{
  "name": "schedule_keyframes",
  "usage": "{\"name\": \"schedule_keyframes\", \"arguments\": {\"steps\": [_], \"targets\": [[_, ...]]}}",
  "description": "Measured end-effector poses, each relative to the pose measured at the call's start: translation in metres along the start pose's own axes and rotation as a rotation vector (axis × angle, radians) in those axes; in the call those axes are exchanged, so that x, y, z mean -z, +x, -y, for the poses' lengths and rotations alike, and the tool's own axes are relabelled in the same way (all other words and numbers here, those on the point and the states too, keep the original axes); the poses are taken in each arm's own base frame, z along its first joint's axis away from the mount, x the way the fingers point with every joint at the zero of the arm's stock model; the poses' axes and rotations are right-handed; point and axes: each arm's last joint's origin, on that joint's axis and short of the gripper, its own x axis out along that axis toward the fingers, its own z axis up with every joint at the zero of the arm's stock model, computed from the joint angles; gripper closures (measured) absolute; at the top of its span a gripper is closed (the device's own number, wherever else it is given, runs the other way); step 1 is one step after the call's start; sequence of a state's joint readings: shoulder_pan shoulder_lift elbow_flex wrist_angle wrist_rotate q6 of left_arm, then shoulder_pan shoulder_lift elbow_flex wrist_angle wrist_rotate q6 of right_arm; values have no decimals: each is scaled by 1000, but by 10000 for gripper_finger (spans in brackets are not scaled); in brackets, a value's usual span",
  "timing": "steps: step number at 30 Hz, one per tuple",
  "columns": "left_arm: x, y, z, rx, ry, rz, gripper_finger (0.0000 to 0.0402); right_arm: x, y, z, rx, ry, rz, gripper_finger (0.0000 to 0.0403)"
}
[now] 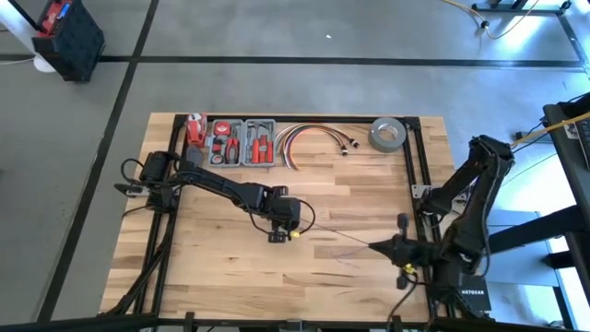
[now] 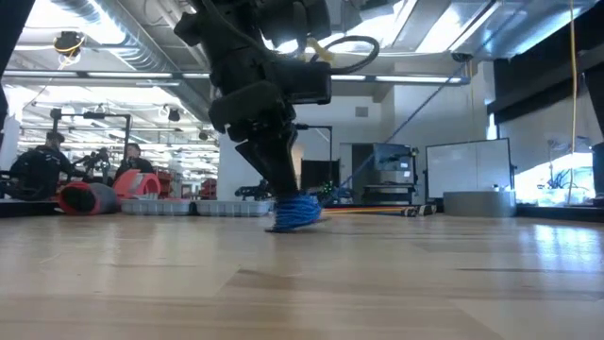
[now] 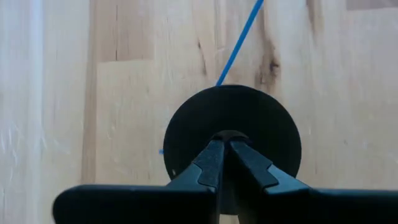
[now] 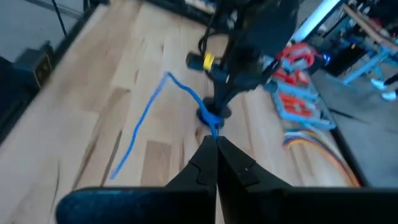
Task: Coil cords
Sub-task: Uncoil the blue wire on the black spool
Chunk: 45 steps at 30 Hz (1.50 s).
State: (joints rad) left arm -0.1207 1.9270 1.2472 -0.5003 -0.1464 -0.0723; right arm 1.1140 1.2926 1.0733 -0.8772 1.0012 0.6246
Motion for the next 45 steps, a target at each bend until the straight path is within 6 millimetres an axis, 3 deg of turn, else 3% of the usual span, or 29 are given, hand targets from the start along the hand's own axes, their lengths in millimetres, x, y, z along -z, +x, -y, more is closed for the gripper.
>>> {"name": "schedule_keyframes", "arguments": {"steps": [14, 24, 31, 36, 45], "targets": [[7, 3, 1, -20, 7, -58, 384, -49, -71, 23, 20, -27, 198, 402], [7, 3, 1, -18, 16, -60, 384, -46, -77, 18, -56, 14, 180, 402], [4, -7, 2, -13, 30, -18, 384, -37, -61, 15, -81, 77, 83, 402], [-11, -21, 11, 9, 43, 140, 384, -18, -33, 14, -34, 170, -31, 398], [-35, -20, 35, 226, 107, 411, 384, 29, 32, 27, 97, 320, -348, 302]]}}
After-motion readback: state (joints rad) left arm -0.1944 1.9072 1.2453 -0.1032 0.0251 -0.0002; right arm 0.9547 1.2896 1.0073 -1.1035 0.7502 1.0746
